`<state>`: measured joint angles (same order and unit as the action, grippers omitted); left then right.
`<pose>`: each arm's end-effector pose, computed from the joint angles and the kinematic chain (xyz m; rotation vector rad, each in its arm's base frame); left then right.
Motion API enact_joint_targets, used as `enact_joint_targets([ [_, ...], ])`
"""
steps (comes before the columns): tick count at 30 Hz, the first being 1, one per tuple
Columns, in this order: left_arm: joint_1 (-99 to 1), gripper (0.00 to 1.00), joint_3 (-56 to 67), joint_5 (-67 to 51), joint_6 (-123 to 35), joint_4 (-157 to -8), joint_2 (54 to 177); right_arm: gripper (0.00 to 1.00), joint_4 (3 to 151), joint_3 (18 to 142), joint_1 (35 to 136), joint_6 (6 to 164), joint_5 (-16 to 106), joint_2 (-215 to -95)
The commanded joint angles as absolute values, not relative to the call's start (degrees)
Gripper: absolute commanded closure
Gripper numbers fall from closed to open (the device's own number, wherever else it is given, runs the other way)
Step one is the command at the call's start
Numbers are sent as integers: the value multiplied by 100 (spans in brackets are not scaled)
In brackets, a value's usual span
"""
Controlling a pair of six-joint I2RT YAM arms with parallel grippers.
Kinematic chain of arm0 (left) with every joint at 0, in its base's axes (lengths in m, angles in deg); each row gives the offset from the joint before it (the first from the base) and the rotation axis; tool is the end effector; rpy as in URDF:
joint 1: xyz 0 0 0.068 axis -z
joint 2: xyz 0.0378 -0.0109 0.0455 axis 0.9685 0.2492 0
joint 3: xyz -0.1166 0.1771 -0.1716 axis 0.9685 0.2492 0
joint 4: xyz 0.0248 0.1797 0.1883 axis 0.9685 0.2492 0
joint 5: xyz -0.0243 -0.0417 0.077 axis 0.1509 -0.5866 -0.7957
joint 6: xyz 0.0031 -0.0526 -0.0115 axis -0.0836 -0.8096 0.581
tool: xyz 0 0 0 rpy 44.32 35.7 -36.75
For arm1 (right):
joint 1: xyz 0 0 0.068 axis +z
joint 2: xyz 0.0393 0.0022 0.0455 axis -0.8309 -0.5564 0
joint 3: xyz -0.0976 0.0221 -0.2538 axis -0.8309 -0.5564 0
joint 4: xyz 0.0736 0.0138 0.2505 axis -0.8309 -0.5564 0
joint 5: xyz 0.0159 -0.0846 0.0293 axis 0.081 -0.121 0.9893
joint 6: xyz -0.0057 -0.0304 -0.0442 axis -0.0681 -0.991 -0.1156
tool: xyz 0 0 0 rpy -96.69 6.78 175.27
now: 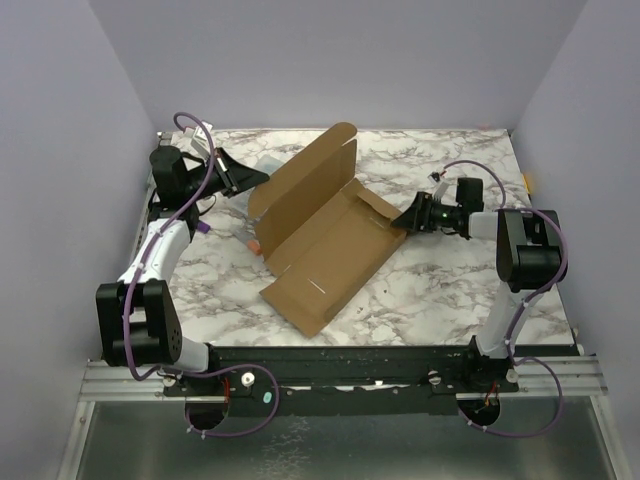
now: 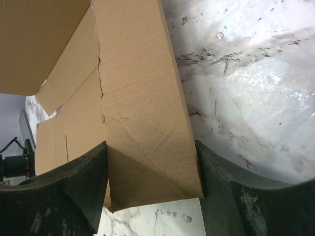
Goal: Fold the paper box
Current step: Fold the paper box at the center of the board.
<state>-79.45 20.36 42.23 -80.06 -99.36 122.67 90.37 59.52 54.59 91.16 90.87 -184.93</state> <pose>0.3244 -0.0086 0.3152 0.0234 1.8385 -1.4072 0.3712 0.0183 0.1255 -0.1885 2.2092 1.1786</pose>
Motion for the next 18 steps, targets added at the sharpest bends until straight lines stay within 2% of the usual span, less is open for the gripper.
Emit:
enact_joint_targets([
  [1, -7891, 100, 2123, 4263, -8095, -10128, 11965, 30, 9238, 6010, 5426, 9180, 9286, -18531],
  [9, -7882, 100, 2130, 4244, -8166, -10127, 11844, 30, 9282, 5961, 5430, 9087, 9495, -18407],
  [18, -7815, 100, 2231, 4243, -8248, -10127, 11676, 32, 8935, 6020, 5514, 8704, 8779, -18320],
])
